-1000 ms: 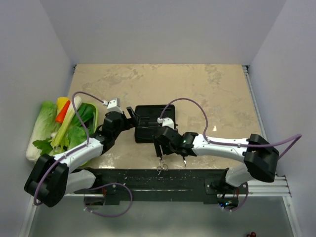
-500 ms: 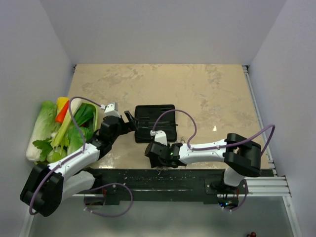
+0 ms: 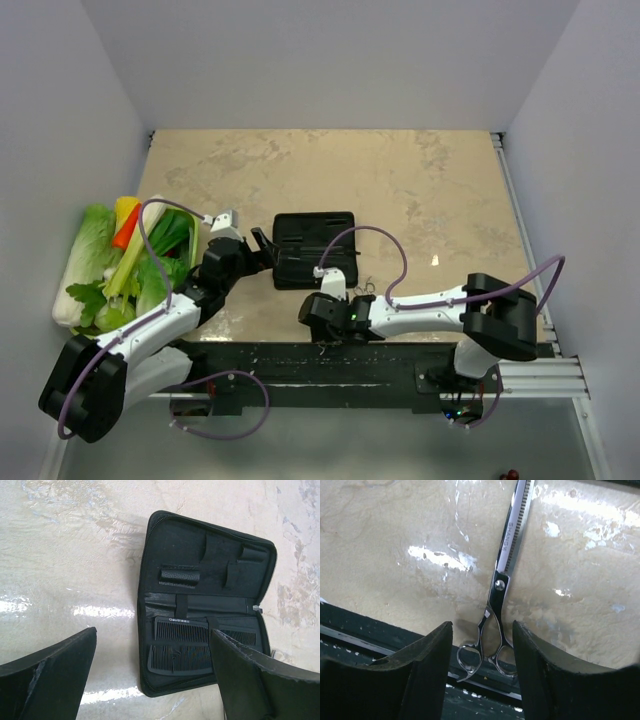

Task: Sort the hair-cutting tools
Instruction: Pick up the scissors from the center of the board.

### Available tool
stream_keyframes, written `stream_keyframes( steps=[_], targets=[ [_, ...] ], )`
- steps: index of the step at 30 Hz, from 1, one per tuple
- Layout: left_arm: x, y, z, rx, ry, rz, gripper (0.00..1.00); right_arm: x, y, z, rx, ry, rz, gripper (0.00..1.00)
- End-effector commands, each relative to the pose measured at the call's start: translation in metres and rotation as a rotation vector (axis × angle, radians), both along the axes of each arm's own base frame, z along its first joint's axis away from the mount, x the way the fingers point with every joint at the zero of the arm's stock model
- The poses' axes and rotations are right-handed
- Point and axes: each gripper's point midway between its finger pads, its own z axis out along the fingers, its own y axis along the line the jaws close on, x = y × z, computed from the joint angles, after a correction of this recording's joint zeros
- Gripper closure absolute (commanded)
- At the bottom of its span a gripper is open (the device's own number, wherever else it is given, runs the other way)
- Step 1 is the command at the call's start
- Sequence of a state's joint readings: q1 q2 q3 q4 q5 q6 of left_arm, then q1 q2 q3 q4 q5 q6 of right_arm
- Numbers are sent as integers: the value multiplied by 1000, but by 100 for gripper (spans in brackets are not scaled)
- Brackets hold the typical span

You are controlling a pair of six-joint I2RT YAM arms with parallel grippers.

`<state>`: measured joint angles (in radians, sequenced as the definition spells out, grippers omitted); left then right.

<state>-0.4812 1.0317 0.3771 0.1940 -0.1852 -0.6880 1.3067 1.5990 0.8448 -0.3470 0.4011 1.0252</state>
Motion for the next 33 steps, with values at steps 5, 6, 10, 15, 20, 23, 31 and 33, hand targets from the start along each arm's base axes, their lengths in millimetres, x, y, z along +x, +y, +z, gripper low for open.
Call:
stream_keyframes(
  steps=[5, 6, 10, 15, 20, 23, 31, 33],
  targets=[
    [1, -4, 8, -15, -38, -17, 1, -18, -28, -18, -129, 2, -37, 45],
    [1, -5, 9, -17, -38, -17, 1, -18, -28, -21, -146, -1, -36, 45],
    [1, -4, 8, -14, -38, -19, 1, -18, -30, -24, -185, -17, -50, 47],
    [1, -3, 8, -4, -41, -22, 1, -17, -27, -27, -189, -15, -59, 51],
    [1, -2, 8, 6, -42, -21, 1, -18, -29, -29, -201, -10, -63, 58],
    [1, -2, 6, 9, -39, -24, 1, -21, -31, -33, -209, 0, -63, 61],
    [1, -4, 6, 7, -39, -28, 1, -36, -41, -38, -248, 5, -53, 67],
    [1, -5, 6, 5, -38, -32, 1, -41, -41, -39, -248, 8, -51, 69]
  ],
)
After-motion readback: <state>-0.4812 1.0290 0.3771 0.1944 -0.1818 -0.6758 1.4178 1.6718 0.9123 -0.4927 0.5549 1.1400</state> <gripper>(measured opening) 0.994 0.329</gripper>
